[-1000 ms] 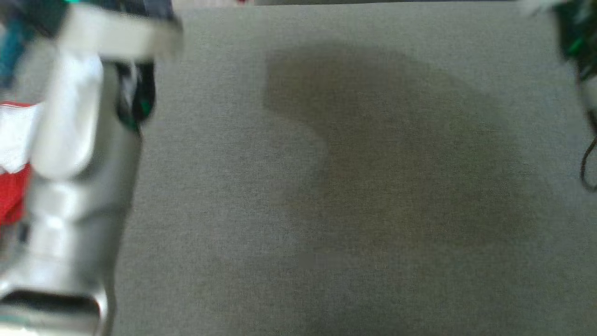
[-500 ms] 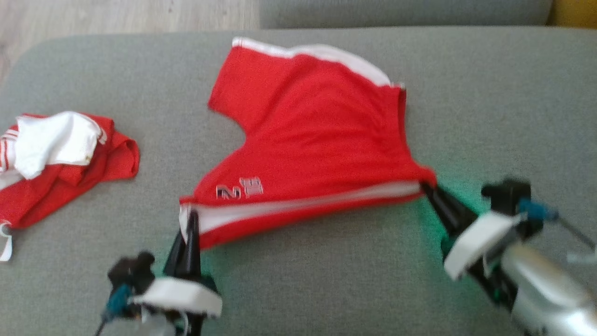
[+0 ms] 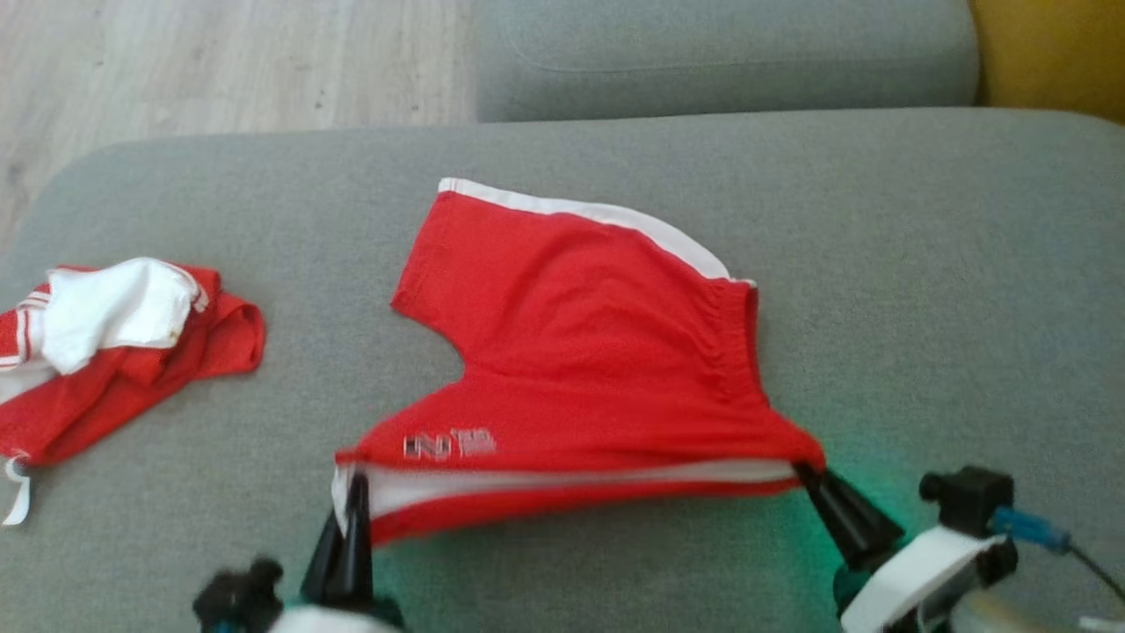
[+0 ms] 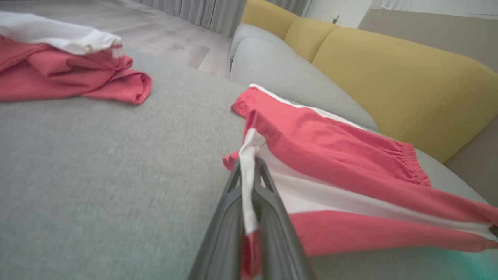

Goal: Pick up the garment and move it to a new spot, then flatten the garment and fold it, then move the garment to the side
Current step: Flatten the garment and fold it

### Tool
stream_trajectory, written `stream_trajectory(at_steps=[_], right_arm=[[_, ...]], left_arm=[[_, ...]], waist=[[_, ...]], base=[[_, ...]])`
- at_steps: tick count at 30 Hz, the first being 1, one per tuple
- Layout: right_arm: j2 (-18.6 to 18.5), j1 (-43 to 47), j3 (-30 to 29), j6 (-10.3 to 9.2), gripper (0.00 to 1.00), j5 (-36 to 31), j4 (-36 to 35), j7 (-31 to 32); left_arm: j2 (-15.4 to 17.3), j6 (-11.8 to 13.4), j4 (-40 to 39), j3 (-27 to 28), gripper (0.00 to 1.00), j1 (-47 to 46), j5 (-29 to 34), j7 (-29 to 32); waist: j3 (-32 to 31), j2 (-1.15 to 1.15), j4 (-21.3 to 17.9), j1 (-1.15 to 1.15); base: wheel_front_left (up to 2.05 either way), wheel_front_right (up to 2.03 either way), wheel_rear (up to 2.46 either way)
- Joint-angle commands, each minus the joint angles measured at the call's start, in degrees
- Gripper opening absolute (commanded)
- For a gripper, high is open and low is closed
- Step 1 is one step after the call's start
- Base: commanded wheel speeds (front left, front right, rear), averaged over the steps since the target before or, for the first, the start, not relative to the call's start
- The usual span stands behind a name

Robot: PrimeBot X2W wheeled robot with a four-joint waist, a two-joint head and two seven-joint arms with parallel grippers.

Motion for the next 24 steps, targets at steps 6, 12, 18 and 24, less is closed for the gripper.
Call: stream_trajectory(at_steps=[6,12,18,24], right_arm=[[0.2,-7.5,-2.5,-0.05,0.00,4.6,-4.7,-0.8],[2.0,-17.5,-2.0,-0.05,0.00,12.3,-3.9,2.6],[4.6,-26.0,-0.2,-0.05,0.00,16.6,-2.1,3.9],[6.3,-31.0,2.2,-0.05,0.00,18.2,-0.6,3.4]], left_arm=[[4.2,0.1,-1.5,-2.3,0.00,-17.9,-0.5,-0.3],[9.9,0.1,7.9,-9.2,0.00,-37.5,-5.7,0.9],[13.3,0.1,18.3,-13.1,0.00,-50.6,-8.9,3.8],[13.7,0.1,24.7,-15.7,0.00,-56.1,-10.7,3.2]], waist=[[5.2,0.00,-1.5,0.02],[12.6,0.00,-3.7,0.02],[18.7,0.00,-6.1,0.02],[21.6,0.00,-7.4,0.02]], base=[[0.00,0.00,0.00],[0.00,0.00,0.00],[0.00,0.00,0.00],[0.00,0.00,0.00]])
